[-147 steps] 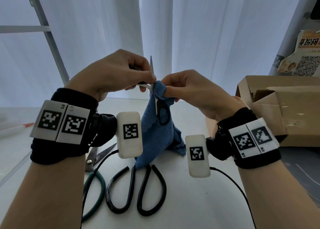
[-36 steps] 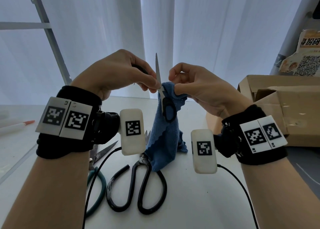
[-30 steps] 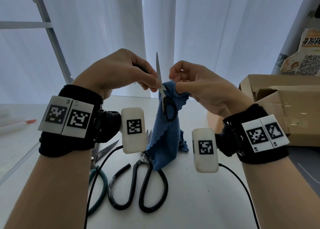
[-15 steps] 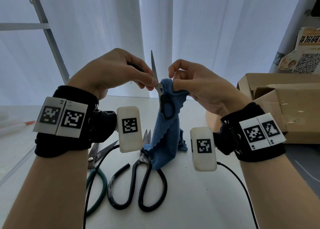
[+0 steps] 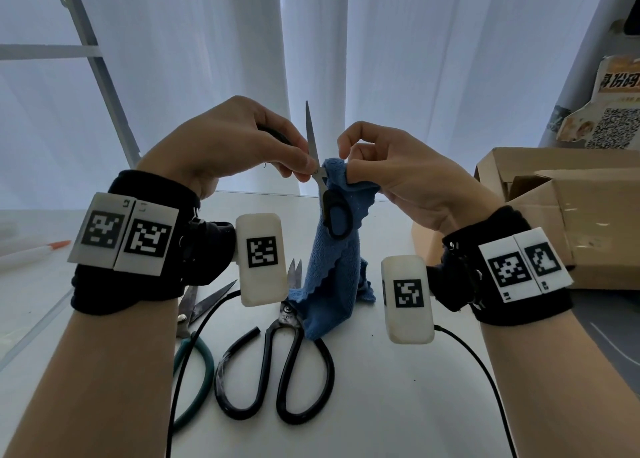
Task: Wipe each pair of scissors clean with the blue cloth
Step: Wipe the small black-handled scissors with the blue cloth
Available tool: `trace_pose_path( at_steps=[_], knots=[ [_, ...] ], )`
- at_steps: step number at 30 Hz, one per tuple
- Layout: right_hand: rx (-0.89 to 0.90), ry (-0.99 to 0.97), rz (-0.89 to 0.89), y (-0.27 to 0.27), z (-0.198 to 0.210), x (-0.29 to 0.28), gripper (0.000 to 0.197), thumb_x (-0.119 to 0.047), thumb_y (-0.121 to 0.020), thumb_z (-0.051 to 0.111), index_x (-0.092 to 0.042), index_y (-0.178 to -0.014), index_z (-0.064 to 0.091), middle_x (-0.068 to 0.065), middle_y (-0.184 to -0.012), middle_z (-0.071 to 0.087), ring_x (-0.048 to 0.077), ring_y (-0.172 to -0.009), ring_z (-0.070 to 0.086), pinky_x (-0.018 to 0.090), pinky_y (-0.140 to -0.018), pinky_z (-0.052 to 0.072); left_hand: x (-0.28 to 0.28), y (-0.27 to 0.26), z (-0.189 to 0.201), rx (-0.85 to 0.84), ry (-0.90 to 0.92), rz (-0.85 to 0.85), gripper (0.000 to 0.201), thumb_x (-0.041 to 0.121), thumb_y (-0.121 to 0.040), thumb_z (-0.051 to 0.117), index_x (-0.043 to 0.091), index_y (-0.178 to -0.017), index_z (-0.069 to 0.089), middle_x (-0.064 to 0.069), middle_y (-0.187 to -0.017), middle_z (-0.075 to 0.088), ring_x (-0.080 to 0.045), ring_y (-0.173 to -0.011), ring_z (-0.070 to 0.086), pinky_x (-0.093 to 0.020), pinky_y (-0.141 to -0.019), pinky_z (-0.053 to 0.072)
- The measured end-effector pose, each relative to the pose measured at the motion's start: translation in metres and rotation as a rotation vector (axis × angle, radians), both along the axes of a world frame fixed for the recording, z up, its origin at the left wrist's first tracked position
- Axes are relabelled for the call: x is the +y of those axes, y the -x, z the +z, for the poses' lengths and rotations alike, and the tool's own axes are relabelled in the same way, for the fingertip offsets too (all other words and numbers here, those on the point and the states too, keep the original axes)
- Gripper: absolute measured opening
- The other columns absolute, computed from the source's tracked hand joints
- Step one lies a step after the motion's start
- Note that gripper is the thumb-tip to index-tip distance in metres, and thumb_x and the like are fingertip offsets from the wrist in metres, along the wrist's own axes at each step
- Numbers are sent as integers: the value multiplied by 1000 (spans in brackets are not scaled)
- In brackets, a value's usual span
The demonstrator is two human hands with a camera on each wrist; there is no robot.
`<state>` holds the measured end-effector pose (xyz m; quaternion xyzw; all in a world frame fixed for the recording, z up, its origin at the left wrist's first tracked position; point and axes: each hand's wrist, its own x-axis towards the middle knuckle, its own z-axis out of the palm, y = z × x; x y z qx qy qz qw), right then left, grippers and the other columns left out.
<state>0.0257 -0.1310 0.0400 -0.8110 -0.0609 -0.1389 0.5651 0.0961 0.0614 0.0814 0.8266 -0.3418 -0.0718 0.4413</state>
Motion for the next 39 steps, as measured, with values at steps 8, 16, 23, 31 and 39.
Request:
trace_pose_path(
  at_steps=[8, 16, 23, 31, 39],
  knots=[
    [66, 18, -81, -2, -1, -10, 29, 1, -91, 52, -13, -107, 72, -5, -77, 69, 9, -79, 62, 23, -80, 53, 2, -4, -1, -17, -12, 22, 3, 13, -78, 79, 10, -78, 78, 0, -72, 75, 2, -63, 61, -4, -55, 43],
    [-3, -107, -55, -2, -1, -15, 15, -8, -95, 62, -13, -103, 74, 6, -103, 75, 13, -100, 68, 27, -90, 56, 4, -4, 0, -30, -21, 31, 5, 16, -78, 80, 13, -77, 77, -1, -75, 76, 0, -67, 62, -21, -76, 41],
    [47, 41, -13, -4, -5, -6, 16, -1, -88, 69, -6, -103, 72, 5, -84, 75, 13, -80, 69, 21, -74, 53, 1, -2, 0, -22, -25, 33, 5, 17, -78, 80, 13, -78, 77, 1, -74, 76, 0, -67, 63, -21, -77, 41],
    [25, 44, -20, -2, -3, -5, 18, 5, -87, 66, -10, -96, 73, 2, -72, 71, 11, -70, 65, 20, -72, 51, 5, -3, 0, -9, -14, 26, 4, 16, -78, 79, 13, -78, 77, -1, -75, 76, -2, -69, 63, -21, -76, 41],
    [43, 55, 8, 0, -1, -5, 23, 7, -88, 65, -10, -99, 73, 6, -76, 70, 16, -76, 65, 25, -79, 52, 7, -5, 0, 7, -21, 22, 4, 16, -78, 80, 14, -78, 77, -2, -78, 76, -2, -71, 63, -21, -79, 41]
  ],
)
